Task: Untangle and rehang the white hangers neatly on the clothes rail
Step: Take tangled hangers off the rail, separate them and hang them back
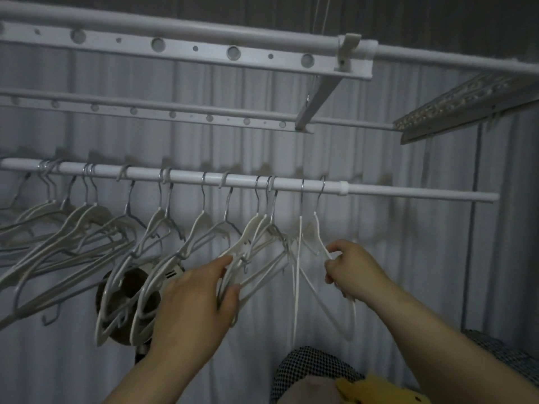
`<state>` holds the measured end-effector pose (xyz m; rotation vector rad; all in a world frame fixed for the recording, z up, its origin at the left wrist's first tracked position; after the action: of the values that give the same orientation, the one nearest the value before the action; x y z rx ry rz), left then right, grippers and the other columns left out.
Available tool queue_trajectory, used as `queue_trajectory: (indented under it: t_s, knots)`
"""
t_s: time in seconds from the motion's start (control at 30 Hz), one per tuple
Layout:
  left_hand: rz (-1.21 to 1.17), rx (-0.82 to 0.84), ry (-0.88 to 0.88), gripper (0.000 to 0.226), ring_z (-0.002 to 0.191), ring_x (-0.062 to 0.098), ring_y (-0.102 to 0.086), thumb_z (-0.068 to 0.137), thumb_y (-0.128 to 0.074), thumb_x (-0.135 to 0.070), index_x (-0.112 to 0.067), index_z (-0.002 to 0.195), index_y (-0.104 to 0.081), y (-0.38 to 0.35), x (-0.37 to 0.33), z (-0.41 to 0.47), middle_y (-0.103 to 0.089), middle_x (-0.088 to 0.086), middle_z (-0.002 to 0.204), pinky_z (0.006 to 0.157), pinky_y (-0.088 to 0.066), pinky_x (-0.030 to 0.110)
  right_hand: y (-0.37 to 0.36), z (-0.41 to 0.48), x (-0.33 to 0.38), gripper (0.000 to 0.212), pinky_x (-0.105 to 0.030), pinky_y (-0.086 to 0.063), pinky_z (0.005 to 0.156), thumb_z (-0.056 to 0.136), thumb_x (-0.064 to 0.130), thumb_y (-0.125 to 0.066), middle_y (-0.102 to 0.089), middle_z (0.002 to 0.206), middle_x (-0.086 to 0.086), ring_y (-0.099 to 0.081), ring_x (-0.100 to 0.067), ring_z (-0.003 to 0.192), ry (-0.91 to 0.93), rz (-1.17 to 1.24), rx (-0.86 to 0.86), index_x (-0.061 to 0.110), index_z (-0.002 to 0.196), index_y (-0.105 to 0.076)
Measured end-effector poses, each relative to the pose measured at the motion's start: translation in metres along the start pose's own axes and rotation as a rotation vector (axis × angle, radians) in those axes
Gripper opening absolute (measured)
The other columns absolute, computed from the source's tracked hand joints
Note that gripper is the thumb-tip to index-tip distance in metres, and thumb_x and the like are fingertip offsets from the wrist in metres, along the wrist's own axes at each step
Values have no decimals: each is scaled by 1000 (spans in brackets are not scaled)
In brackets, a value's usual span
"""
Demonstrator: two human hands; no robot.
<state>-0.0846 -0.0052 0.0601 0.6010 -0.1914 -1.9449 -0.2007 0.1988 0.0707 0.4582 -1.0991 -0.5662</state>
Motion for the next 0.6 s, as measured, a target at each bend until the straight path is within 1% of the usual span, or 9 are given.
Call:
queue_trajectory:
  t_s: [0.07,0.1,0.17,0.23,0.3,0.37,0.43,0.5,0.6]
  knots:
    - [-4,-5,-4,44,94,24,-63,79,-49,-35,-20,119,-59,-2,-2,-1,-70,0,96,78,-42,31,1,2,4,35,-17,-35,39,90,8,-43,-63,85,-11,-42,-8,46,36,-66,5,9,124,-48]
    - [13,-1,3,48,95,25,-62,77,-46,-39,-20,119,-59,-2,-3,-1,-70,0,97,77,-41,32,2,3,4,36,-19,-35,41,90,8,-43,-62,87,-10,-42,-8,47,47,-86,6,9,126,-47]
    - [58,24,10,61,94,25,-62,71,-32,-49,-21,118,-59,-3,-4,-1,-70,1,96,78,-44,35,4,4,4,37,-21,-35,41,90,8,-43,-60,85,-7,-43,-9,47,59,-112,9,10,127,-47]
    - [68,43,5,65,89,26,-64,69,-25,-50,-22,115,-61,-5,-5,-2,-71,1,91,74,-45,36,6,4,2,39,-22,-36,40,90,9,-43,-61,88,-8,-43,-11,47,66,-139,11,11,129,-45]
    - [74,66,28,57,87,25,-64,74,-32,-46,-21,115,-61,-7,-7,-2,-71,2,88,74,-44,33,9,5,2,40,-22,-37,42,90,10,-43,-65,101,-13,-43,-12,49,84,-170,6,10,130,-45]
    - [92,68,69,48,86,28,-65,74,-43,-35,-16,114,-62,-9,-9,-2,-71,5,88,74,-43,34,12,6,3,41,-21,-38,45,90,10,-43,-64,112,-16,-45,-14,51,109,-190,2,10,131,-45]
    - [155,61,58,47,80,31,-67,71,-50,-33,-9,109,-65,-9,-15,-1,-72,8,88,69,-49,37,14,7,4,41,-20,-39,48,90,10,-43,-64,114,-16,-50,-18,60,131,-207,3,10,130,-46]
    - [210,42,6,48,75,31,-69,71,-44,-35,-7,103,-65,-9,-24,1,-72,9,88,63,-52,37,16,6,4,41,-21,-41,55,89,10,-43,-64,115,-15,-51,-20,75,151,-220,-2,11,130,-47]
    - [181,46,-13,48,75,28,-69,73,-41,-35,-8,104,-65,-11,-30,4,-72,8,90,63,-47,30,20,3,3,40,-20,-37,70,90,10,-43,-64,117,-14,-59,-25,93,175,-257,-27,13,130,-47]
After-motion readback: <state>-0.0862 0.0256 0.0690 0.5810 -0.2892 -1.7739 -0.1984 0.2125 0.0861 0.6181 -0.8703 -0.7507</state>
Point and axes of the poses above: each hand's wrist, its own z-axis towards the middle knuckle, its own y-axis out of the back of the hand, x = y × z, the point moved 9 cm from there along z, towards the middle knuckle
